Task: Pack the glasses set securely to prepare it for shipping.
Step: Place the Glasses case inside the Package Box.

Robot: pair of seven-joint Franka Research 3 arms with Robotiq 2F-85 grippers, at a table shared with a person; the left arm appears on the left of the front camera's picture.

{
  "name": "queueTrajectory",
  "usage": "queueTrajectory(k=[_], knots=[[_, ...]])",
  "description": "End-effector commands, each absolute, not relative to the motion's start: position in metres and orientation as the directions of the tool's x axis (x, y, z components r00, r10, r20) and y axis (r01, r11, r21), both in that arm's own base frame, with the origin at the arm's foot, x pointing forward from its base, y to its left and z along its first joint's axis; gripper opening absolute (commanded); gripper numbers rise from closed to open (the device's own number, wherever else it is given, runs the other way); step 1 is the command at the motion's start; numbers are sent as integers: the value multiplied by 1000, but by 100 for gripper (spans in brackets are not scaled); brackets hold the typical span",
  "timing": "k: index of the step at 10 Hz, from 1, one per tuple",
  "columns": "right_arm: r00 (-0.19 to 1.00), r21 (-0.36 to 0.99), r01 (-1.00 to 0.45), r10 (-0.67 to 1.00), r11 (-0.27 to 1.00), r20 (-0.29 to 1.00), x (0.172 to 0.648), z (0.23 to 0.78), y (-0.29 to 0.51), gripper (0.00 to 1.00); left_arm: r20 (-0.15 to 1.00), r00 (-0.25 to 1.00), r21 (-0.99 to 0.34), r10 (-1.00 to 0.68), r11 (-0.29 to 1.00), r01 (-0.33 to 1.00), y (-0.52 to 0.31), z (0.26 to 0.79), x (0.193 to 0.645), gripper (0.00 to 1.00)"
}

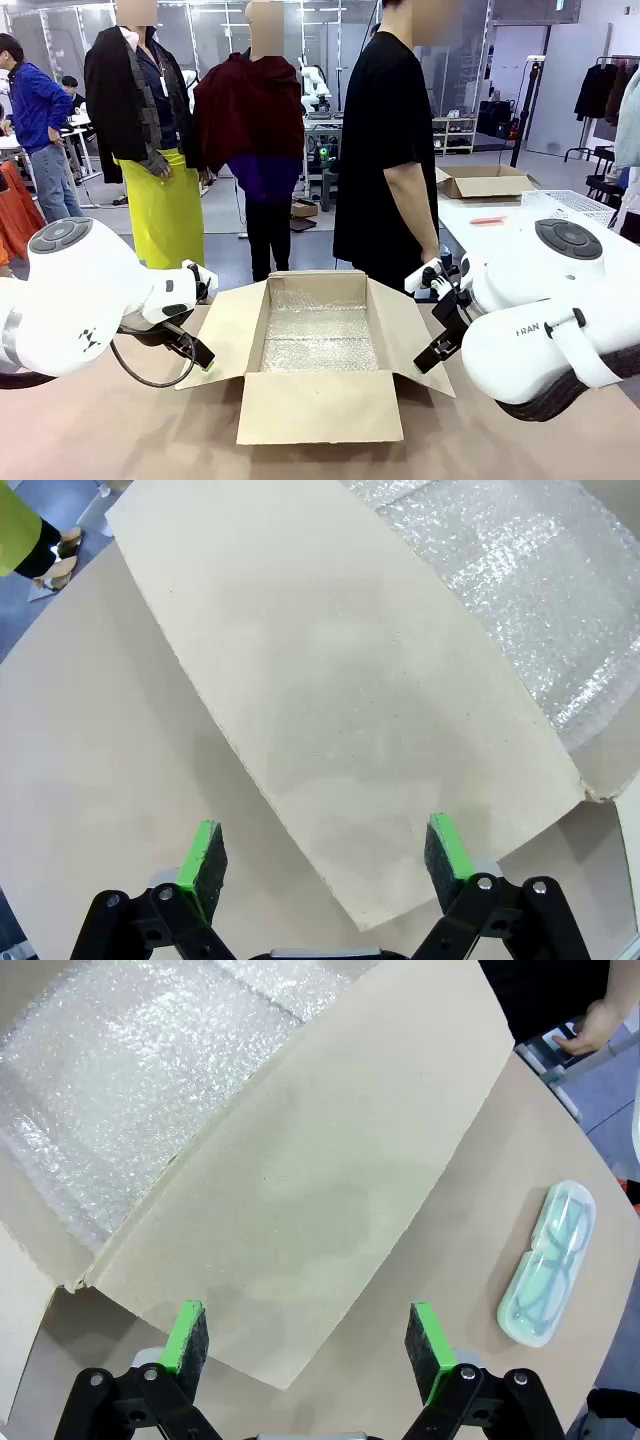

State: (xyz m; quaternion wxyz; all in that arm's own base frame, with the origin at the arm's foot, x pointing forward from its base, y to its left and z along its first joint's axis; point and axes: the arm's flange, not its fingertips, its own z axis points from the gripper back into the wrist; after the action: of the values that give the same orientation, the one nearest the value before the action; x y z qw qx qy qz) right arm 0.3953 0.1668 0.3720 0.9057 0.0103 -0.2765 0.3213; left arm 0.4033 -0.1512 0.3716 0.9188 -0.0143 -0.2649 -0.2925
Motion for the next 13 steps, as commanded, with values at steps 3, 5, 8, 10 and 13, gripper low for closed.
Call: queueTrajectory(k=[3,5,8,10,13], knots=[[641,-159,-588,576,793,508,395,372,167,100,495,688,129,-530,828,545,-151,372,403,100],[641,-159,-588,576,793,508,395,372,167,100,495,688,129,-530,828,545,-151,372,403,100],[641,-159,-588,576,793,508,395,372,167,100,495,688,129,-530,828,545,-151,372,403,100],[641,-159,-588,576,793,508,395,372,167,100,495,688,129,-530,828,545,-151,372,403,100],[661,-171,-558,559,812,500,400,386,157,100,512,659,146,-550,812,565,-144,394,397,100]])
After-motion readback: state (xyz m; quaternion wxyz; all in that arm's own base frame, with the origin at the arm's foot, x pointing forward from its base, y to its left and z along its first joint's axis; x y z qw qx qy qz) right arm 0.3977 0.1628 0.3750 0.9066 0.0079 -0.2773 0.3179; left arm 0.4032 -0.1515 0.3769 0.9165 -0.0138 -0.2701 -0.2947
